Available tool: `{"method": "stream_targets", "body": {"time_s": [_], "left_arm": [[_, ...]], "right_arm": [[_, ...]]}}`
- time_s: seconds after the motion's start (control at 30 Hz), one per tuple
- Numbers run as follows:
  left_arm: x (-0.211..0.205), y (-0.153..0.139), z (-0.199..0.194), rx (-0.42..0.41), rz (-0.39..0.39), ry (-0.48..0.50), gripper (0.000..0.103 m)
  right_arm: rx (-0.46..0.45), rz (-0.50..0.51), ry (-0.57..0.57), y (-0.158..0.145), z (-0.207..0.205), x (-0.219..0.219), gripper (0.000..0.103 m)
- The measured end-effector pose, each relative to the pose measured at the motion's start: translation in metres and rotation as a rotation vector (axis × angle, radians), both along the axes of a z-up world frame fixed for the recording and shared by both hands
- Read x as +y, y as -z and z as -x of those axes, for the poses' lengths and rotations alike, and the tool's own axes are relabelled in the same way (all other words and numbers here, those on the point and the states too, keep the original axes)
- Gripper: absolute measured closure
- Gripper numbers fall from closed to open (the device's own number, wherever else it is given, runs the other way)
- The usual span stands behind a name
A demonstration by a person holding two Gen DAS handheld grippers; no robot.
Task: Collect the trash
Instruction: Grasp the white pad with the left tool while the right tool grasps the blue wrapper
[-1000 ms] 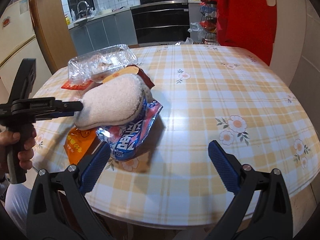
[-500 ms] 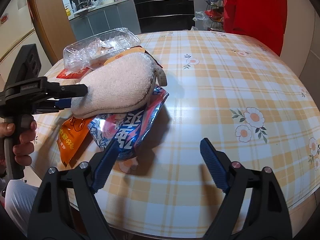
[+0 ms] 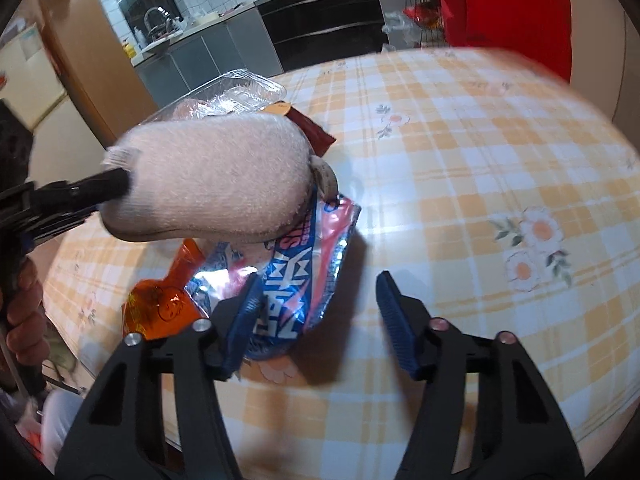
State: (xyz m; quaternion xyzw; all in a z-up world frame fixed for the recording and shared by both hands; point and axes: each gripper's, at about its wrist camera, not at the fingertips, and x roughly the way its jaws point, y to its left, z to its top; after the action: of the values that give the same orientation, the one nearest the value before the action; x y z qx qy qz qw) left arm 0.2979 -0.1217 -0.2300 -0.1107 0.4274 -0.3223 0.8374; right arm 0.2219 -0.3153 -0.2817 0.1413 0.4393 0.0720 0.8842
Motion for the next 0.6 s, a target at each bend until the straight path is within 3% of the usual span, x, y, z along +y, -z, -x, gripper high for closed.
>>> {"method": "stream_targets", "body": {"time_s": [0.13,0.17,0.27,0.37,0.6], "left_arm": [[-0.003,-0.019,0.009,-0.062,-0.006,0.016,0.083],[-0.004,-0.025,0.012,-0.079,-0.005,0.019,0.083],[-0.003,-0.038,0.022,-0.122,-0.008,0.018,0.085],[0.005,-0.052,0.033,-0.168,-0.016,0.005,0.086],[0.036,-0.08,0.055,-0.226,-0.008,-0.072,0.086]], "right_arm": [[0.027,-0.073,0.022,0.008,-0.009,-0.003,0.046],[0.024,-0.079,0.026,0.008,-0.01,-0.004,0.051],[0.015,-0.152,0.007,0.006,-0.012,-0.005,0.078],[-0.026,-0.149,0.002,-0.006,-0.008,-0.003,0.089],[-0.107,-0.068,-0.012,-0.037,0.008,0.006,0.092]]}}
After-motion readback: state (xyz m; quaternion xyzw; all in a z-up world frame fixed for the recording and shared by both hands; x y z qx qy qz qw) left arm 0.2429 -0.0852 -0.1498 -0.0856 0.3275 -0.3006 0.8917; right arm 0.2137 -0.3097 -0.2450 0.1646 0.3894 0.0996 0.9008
